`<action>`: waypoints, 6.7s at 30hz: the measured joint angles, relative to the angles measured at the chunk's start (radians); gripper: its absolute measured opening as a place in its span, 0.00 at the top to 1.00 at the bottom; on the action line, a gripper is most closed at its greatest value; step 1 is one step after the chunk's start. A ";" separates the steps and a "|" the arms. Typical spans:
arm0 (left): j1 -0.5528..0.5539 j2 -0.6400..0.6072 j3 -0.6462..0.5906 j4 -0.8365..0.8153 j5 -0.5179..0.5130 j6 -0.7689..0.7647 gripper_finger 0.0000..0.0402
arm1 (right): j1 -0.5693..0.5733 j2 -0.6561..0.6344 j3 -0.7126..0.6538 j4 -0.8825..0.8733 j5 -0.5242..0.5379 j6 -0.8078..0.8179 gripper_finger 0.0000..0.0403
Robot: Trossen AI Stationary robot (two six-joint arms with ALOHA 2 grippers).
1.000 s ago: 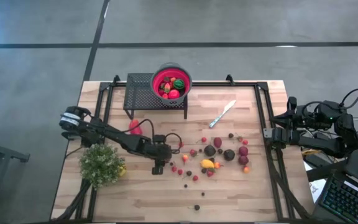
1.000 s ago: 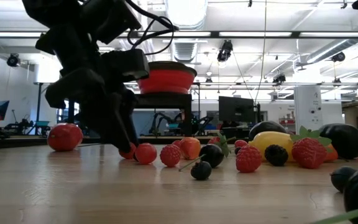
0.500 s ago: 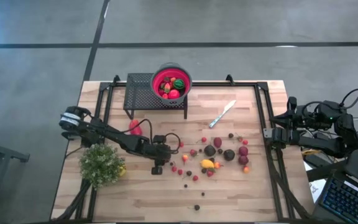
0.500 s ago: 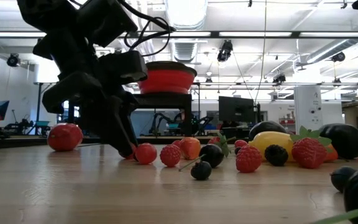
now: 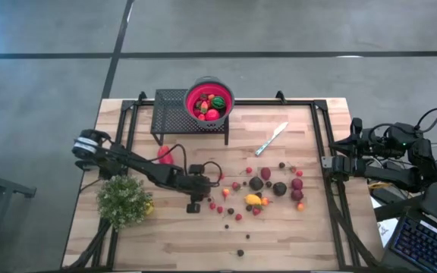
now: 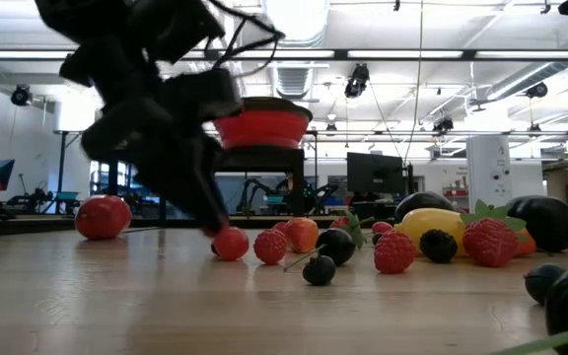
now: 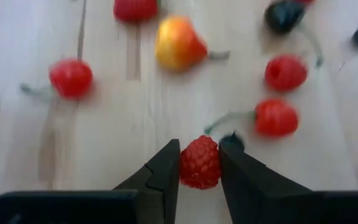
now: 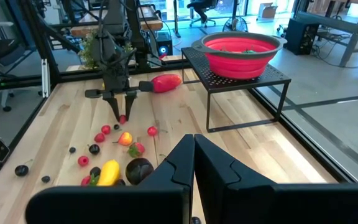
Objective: Pick & Place Fruit
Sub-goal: Put the red raspberry into the red gray strainer bowl on the shelf, then put the blueberry into the red gray strainer bowl on the shelf
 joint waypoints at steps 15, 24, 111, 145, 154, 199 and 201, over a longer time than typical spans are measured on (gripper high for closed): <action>0.075 -0.091 0.191 -0.017 -0.043 0.096 0.75 | 0.000 0.000 0.000 0.000 0.000 -0.001 0.98; 0.171 -0.121 0.361 -0.047 -0.095 0.211 0.74 | 0.000 0.000 0.000 0.000 0.000 0.000 0.98; -0.006 -0.103 0.180 -0.186 0.083 0.439 0.47 | 0.000 0.000 0.000 0.000 0.000 -0.001 0.98; -0.012 0.147 0.184 -0.206 0.123 0.413 0.51 | 0.000 0.000 0.000 0.000 0.000 -0.001 0.98; -0.012 0.148 0.184 -0.209 0.137 0.384 0.67 | 0.000 0.000 0.000 0.000 0.000 -0.002 0.98; 0.227 -0.097 0.489 -0.269 -0.469 0.404 0.84 | 0.000 0.000 0.000 0.000 0.000 -0.001 0.98; 0.288 -0.097 0.512 -0.270 -0.470 0.353 0.84 | 0.000 0.000 0.000 0.000 0.000 -0.001 0.98</action>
